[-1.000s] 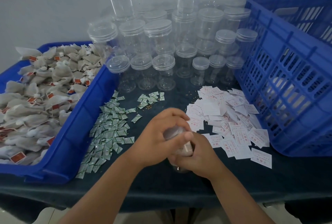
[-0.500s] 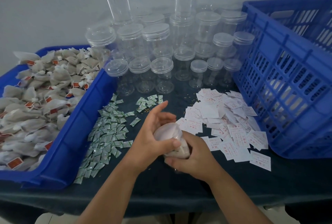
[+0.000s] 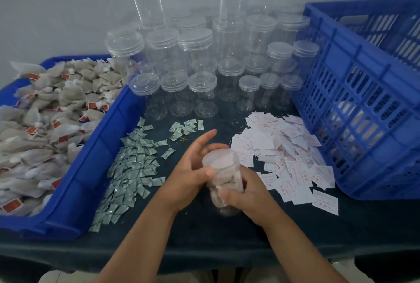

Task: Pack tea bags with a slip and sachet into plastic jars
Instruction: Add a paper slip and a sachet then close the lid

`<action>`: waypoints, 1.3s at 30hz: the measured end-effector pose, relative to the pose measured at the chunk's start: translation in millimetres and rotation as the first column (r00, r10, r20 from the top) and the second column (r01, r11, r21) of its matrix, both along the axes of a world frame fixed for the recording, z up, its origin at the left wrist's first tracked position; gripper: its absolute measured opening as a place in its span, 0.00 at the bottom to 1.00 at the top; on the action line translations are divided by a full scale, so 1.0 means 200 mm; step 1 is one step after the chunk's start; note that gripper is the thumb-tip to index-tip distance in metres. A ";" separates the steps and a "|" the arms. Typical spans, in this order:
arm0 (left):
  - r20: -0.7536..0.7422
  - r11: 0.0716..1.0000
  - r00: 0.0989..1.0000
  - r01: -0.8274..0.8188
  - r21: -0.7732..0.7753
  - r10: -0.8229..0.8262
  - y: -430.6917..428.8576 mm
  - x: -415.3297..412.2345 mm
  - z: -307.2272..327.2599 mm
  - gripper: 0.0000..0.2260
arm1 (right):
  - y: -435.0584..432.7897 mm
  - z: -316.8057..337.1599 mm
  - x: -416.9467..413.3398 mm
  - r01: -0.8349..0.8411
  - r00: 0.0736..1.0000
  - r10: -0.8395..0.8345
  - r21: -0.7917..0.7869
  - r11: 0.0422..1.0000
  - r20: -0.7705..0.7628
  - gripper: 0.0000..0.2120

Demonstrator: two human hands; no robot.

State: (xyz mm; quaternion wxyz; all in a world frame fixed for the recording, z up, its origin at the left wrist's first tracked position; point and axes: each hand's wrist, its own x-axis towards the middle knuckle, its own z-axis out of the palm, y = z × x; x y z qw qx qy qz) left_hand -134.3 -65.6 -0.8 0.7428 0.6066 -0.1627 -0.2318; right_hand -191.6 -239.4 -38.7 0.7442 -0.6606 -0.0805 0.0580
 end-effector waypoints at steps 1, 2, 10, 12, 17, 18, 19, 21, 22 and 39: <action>-0.016 0.995 0.995 -0.099 -0.015 0.099 0.01 0.01 -0.02 0.44 | 0.01 0.00 0.00 0.087 0.996 -0.086 -0.025 0.996 0.023 0.19; -0.025 0.986 0.986 -0.163 -0.031 0.162 0.02 0.00 -0.03 0.38 | 0.03 -0.01 0.00 0.159 0.986 -0.156 -0.050 0.986 0.059 0.19; 0.176 0.988 0.983 0.024 0.151 -0.051 -0.01 -0.07 -0.01 0.39 | 0.01 0.00 -0.01 -0.106 0.993 0.108 -0.029 0.994 0.046 0.21; 0.103 0.991 0.987 0.116 0.074 -0.123 -0.01 -0.05 0.02 0.40 | -0.02 0.00 0.00 -0.167 0.986 0.167 0.043 0.985 -0.003 0.18; 0.267 0.947 0.938 -0.272 0.172 0.221 -0.11 -0.08 0.04 0.32 | 0.04 -0.03 0.01 0.154 0.986 -0.150 -0.061 0.986 0.068 0.17; 0.315 0.929 0.921 -0.303 0.210 0.229 -0.12 -0.08 0.05 0.31 | 0.05 -0.04 0.01 0.165 0.983 -0.159 -0.065 0.984 0.088 0.16; 0.335 0.925 0.919 -0.295 0.240 0.207 -0.12 -0.08 0.05 0.29 | 0.04 -0.04 0.01 0.155 0.985 -0.149 -0.061 0.986 0.091 0.16; 0.312 0.942 0.940 -0.224 0.250 0.140 -0.14 -0.08 0.07 0.26 | 0.00 -0.04 0.00 0.090 0.994 -0.089 -0.023 0.996 0.058 0.16; 0.289 0.952 0.951 -0.187 0.242 0.113 -0.14 -0.08 0.08 0.25 | -0.02 -0.03 0.00 0.054 0.998 -0.054 -0.006 0.999 0.042 0.16; 0.480 0.990 0.866 0.104 0.096 -0.138 -0.58 -0.04 0.66 0.40 | -0.56 1.04 -0.29 0.566 0.790 -0.119 -0.643 0.515 0.601 0.31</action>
